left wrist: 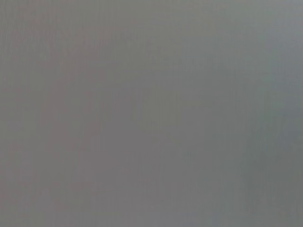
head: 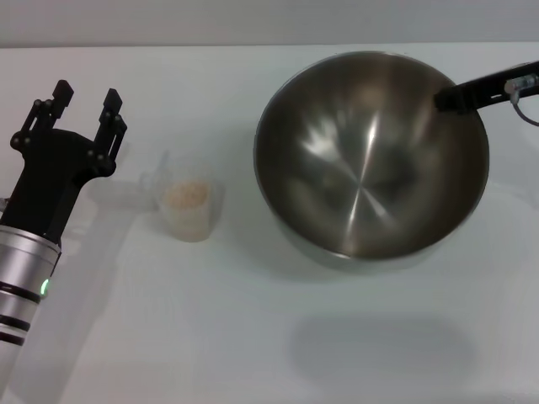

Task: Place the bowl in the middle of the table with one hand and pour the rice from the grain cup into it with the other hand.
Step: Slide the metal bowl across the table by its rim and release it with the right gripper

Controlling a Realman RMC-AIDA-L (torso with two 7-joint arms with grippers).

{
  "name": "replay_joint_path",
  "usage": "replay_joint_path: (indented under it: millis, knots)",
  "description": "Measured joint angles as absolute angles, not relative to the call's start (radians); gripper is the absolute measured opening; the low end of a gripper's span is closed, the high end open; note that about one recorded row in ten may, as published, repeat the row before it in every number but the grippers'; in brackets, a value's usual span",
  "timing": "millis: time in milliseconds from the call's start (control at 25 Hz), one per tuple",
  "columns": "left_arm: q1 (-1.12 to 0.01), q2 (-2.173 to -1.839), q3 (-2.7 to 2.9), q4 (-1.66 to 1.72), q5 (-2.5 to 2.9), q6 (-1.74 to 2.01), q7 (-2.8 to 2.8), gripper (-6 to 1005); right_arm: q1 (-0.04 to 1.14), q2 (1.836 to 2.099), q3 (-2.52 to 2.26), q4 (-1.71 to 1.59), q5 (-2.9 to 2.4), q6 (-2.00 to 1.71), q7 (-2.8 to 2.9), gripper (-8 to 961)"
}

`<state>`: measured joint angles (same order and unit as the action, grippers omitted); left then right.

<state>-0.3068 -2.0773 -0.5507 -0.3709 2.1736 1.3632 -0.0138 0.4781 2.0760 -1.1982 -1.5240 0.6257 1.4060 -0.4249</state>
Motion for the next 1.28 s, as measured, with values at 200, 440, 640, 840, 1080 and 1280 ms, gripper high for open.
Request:
replay_joint_path:
  millis: [200,440,640,840,1080,1280]
  knots:
    - [-0.312,-2.078,-0.551,-0.371,2.174,1.364,-0.014,593,0.474,2.076,-1.196,-1.51,0.696,1.411,-0.465,24]
    - [-0.323,-2.079,-0.551,-0.367,2.174,1.361,-0.014,593,0.458,2.077,-1.201,-1.486,0.738,1.414,-0.496,29]
    - [-0.327,-2.079,-0.551,-0.364,2.174,1.36,-0.014,593,0.458,2.076,-1.195,-1.453,0.756,1.414,-0.508,33]
    - [-0.327,-2.078,-0.55,-0.363,2.18,1.36,-0.014,593,0.461,2.076,-1.198,-1.408,0.771,1.412,-0.518,38]
    - [-0.328,-2.077,-0.548,-0.362,2.181,1.36,-0.014,594,0.471,2.074,-1.194,-1.344,0.798,1.399,-0.537,43]
    - [-0.327,-2.077,-0.548,-0.362,2.181,1.36,-0.014,593,0.482,2.074,-1.193,-1.299,0.794,1.385,-0.539,47]
